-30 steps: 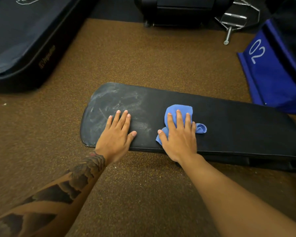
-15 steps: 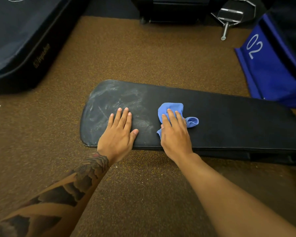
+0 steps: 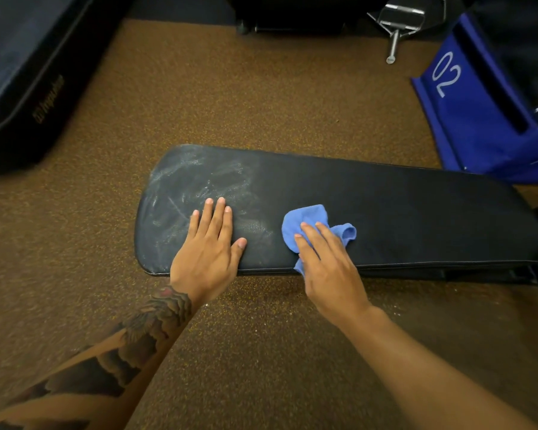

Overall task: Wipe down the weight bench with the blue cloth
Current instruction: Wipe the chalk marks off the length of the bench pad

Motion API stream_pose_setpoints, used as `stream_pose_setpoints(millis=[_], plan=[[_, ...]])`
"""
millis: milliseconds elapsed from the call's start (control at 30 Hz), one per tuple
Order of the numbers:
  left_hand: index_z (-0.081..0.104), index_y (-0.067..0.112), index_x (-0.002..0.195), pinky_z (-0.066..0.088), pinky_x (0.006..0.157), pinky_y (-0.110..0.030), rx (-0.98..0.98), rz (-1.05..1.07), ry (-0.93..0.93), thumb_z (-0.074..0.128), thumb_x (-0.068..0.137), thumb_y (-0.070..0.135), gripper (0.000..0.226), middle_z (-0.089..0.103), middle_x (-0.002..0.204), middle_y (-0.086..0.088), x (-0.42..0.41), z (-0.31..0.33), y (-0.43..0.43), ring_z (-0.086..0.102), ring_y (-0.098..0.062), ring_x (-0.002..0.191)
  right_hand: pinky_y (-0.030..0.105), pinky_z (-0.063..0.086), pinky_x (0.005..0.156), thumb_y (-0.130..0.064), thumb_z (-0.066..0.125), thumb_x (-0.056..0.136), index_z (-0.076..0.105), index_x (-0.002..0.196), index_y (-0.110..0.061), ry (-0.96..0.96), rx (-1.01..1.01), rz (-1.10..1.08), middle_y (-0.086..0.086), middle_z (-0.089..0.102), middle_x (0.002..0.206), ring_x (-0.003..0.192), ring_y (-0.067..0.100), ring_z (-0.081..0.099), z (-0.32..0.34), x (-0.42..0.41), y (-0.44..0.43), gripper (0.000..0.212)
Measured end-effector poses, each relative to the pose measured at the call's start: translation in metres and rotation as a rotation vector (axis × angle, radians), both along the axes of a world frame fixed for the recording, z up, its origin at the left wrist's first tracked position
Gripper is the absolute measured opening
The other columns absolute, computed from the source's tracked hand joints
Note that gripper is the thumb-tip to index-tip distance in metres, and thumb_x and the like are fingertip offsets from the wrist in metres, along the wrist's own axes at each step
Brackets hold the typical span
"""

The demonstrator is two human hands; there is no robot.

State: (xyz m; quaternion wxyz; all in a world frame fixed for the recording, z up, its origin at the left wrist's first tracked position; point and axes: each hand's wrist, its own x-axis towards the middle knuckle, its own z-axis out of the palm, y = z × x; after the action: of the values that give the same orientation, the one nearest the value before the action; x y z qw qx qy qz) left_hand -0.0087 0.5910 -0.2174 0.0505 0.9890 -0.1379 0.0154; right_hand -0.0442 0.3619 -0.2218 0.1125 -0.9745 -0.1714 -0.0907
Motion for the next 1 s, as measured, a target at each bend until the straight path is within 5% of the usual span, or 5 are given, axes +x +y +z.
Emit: stream_pose_setpoints(millis=[267,567,833,1000], plan=[[0.022,-0.003,0.146,0.01,0.118,-0.049,-0.018,0.004,-0.001,0.015,0.098,0.044,0.067,0.017,0.156,-0.02,0.0,0.0,0.0,0.007,-0.033,0.146,0.059,0.036,0.104,0.005,0.067,0.077,0.056,0.123,0.003,0.042,0.163,-0.18,0.023,0.05,0.136,0.129,0.047,0.041,0.006,0.053,0.048,0.048],[0.025,-0.005,0.145,0.012,0.118,-0.049,0.003,0.01,0.0,0.015,0.099,0.042,0.067,0.02,0.154,-0.023,0.0,0.001,0.0,0.012,-0.035,0.145,0.05,0.029,0.112,-0.004,0.054,0.089,0.052,0.133,-0.001,0.026,0.064,0.087,0.015,0.047,0.143,0.137,0.036,0.035,0.0,-0.003,0.05,0.044],[0.016,0.0,0.148,0.01,0.119,-0.047,0.004,0.014,0.015,0.009,0.099,0.046,0.068,0.011,0.158,-0.017,-0.001,0.0,0.0,0.002,-0.03,0.147,0.056,0.037,0.104,0.0,0.058,0.087,0.054,0.127,0.002,0.043,0.071,-0.149,0.021,0.049,0.138,0.129,0.045,0.04,0.004,0.05,0.011,0.04],[0.016,0.0,0.148,0.009,0.119,-0.046,0.021,0.019,0.006,0.01,0.099,0.045,0.067,0.011,0.158,-0.017,-0.001,0.0,-0.001,0.004,-0.029,0.147,0.058,0.036,0.103,-0.005,0.059,0.085,0.055,0.125,0.001,0.033,0.128,-0.097,0.021,0.05,0.137,0.129,0.045,0.041,0.006,0.069,0.052,0.041]])
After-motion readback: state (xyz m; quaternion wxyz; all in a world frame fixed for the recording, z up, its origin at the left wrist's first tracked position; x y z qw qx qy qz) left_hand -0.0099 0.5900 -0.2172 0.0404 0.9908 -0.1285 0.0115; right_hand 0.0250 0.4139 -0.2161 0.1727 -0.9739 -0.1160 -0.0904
